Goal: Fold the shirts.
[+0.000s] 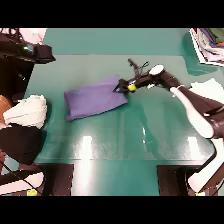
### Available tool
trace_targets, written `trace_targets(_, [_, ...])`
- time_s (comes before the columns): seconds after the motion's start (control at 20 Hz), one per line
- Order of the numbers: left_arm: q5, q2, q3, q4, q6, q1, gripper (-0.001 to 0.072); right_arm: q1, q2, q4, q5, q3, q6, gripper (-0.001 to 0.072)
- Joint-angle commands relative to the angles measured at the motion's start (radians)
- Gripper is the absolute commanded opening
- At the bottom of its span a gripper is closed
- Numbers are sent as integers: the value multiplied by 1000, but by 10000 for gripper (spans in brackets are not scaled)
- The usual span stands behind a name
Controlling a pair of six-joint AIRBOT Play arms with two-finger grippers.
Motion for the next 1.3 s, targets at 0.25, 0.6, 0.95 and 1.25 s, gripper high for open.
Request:
trace_targets(0.25, [29,0,0,-2,-3,-133,28,-538,432,-157,-98,-267,40,15])
trace_targets(0.6, [48,0,0,-8,-39,-133,28,-964,578,-166,-138,-356,45,16])
trace_targets(0.95, [48,0,0,-12,-57,-133,28,-975,579,-169,-177,-200,33,15])
trace_targets(1.25, [40,0,0,-11,-53,-133,28,-1010,665,-311,-114,-117,55,15])
